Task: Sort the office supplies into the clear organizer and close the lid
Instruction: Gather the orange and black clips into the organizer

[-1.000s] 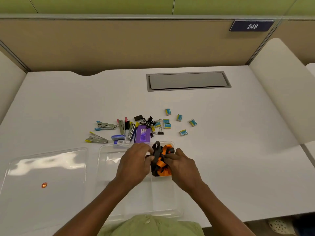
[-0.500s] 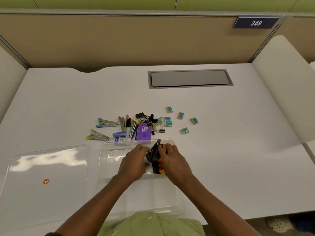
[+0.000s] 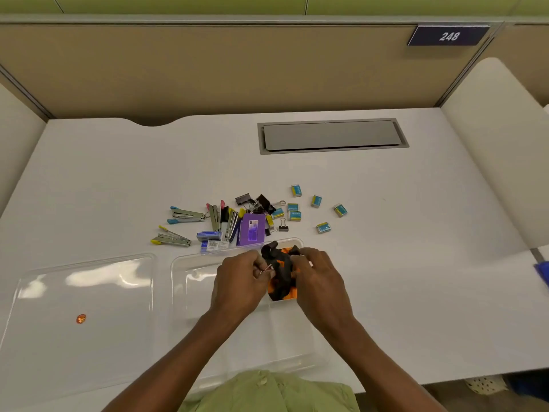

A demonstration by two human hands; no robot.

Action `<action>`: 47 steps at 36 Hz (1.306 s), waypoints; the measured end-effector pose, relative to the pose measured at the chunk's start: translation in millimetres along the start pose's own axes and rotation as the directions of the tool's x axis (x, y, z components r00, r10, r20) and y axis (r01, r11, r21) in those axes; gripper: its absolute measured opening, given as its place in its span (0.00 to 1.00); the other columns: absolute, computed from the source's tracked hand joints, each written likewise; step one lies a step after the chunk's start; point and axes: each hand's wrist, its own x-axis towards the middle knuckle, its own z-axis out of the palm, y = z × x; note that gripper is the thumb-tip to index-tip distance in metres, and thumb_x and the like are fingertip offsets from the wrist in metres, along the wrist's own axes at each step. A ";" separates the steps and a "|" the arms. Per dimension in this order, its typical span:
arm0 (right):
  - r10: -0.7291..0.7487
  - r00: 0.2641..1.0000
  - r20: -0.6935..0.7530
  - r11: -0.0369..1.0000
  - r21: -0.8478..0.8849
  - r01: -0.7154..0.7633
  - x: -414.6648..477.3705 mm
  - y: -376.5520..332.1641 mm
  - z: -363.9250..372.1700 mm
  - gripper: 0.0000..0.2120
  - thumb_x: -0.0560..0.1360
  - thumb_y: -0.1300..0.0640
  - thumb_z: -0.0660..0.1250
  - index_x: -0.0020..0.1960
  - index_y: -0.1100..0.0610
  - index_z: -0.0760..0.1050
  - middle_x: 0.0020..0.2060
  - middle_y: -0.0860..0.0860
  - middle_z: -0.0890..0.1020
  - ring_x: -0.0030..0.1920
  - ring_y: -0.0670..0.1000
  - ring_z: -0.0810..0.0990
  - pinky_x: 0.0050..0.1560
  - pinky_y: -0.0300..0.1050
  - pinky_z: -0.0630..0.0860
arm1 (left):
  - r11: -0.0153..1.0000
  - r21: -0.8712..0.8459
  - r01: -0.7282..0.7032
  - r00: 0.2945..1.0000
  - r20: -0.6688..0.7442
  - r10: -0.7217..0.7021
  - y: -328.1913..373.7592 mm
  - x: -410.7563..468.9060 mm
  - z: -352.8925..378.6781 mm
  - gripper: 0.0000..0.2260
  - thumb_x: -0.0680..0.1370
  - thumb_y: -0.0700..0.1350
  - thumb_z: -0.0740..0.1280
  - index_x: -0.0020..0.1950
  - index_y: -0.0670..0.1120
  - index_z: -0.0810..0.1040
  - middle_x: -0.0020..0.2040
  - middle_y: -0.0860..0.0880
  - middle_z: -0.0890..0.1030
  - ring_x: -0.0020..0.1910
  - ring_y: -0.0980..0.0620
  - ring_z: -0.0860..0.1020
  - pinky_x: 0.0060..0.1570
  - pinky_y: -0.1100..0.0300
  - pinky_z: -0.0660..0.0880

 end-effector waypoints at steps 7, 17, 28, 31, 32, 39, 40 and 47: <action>-0.045 0.993 0.109 0.997 0.073 0.037 -9.1 8.9 14.4 0.18 0.74 0.65 0.70 0.62 0.53 0.80 0.57 0.50 0.83 0.54 0.52 0.82 0.53 0.44 0.81 | 0.979 0.150 -0.138 0.984 0.131 0.119 15.0 1.8 20.9 0.09 0.82 0.45 0.71 0.60 0.48 0.86 0.56 0.48 0.85 0.53 0.51 0.83 0.59 0.62 0.76; -0.050 0.999 0.001 0.990 0.130 0.050 -6.6 10.5 7.6 0.14 0.71 0.65 0.76 0.56 0.57 0.84 0.55 0.53 0.85 0.50 0.53 0.85 0.52 0.45 0.84 | 0.939 0.292 -0.182 0.971 0.202 0.125 8.2 1.6 26.9 0.19 0.82 0.51 0.70 0.71 0.48 0.75 0.67 0.47 0.75 0.63 0.50 0.77 0.65 0.59 0.75; -0.066 0.995 0.079 0.998 0.027 0.065 10.0 10.8 11.8 0.24 0.75 0.57 0.74 0.68 0.62 0.75 0.66 0.59 0.78 0.60 0.60 0.79 0.54 0.53 0.82 | 0.903 0.252 -0.347 0.937 0.121 0.326 7.4 2.8 14.6 0.29 0.66 0.43 0.86 0.64 0.38 0.83 0.64 0.37 0.83 0.63 0.36 0.83 0.57 0.46 0.82; -0.093 0.986 0.135 0.995 -0.028 0.098 11.4 9.5 19.6 0.24 0.73 0.59 0.75 0.68 0.60 0.75 0.63 0.58 0.80 0.57 0.58 0.80 0.53 0.51 0.82 | 0.890 0.276 -0.364 0.925 0.217 0.311 -8.5 -0.5 30.4 0.33 0.70 0.44 0.84 0.72 0.39 0.78 0.71 0.39 0.79 0.70 0.39 0.79 0.71 0.47 0.72; -0.089 0.984 0.152 0.995 -0.031 0.095 11.7 8.7 21.8 0.22 0.74 0.60 0.74 0.67 0.60 0.76 0.62 0.58 0.80 0.57 0.58 0.79 0.54 0.50 0.81 | 0.882 0.285 -0.376 0.920 0.229 0.318 -14.5 -0.8 35.3 0.35 0.68 0.43 0.85 0.72 0.39 0.78 0.71 0.39 0.80 0.70 0.39 0.79 0.72 0.48 0.70; -0.052 0.971 0.235 0.997 -0.039 0.063 13.2 1.9 33.8 0.15 0.79 0.59 0.69 0.65 0.58 0.76 0.60 0.56 0.81 0.61 0.56 0.77 0.60 0.49 0.77 | 0.716 0.444 -0.539 0.842 0.307 0.443 -18.2 8.9 46.0 0.16 0.62 0.48 0.85 0.48 0.51 0.88 0.49 0.51 0.89 0.54 0.50 0.86 0.70 0.38 0.74; -0.051 0.970 0.237 0.997 -0.045 0.063 13.9 1.1 34.0 0.15 0.79 0.60 0.69 0.65 0.58 0.77 0.60 0.57 0.81 0.61 0.56 0.77 0.60 0.49 0.77 | 0.693 0.470 -0.547 0.837 0.322 0.443 -18.2 10.8 47.5 0.15 0.62 0.50 0.86 0.45 0.52 0.88 0.45 0.53 0.88 0.51 0.52 0.87 0.72 0.37 0.72; -0.067 0.968 0.240 0.998 0.010 0.066 17.7 6.1 37.8 0.12 0.78 0.61 0.69 0.60 0.59 0.80 0.56 0.57 0.83 0.57 0.56 0.79 0.59 0.50 0.78 | 0.590 0.583 -0.559 0.829 0.421 0.369 -6.8 13.5 41.0 0.13 0.80 0.49 0.71 0.64 0.51 0.83 0.63 0.49 0.84 0.67 0.48 0.78 0.82 0.42 0.53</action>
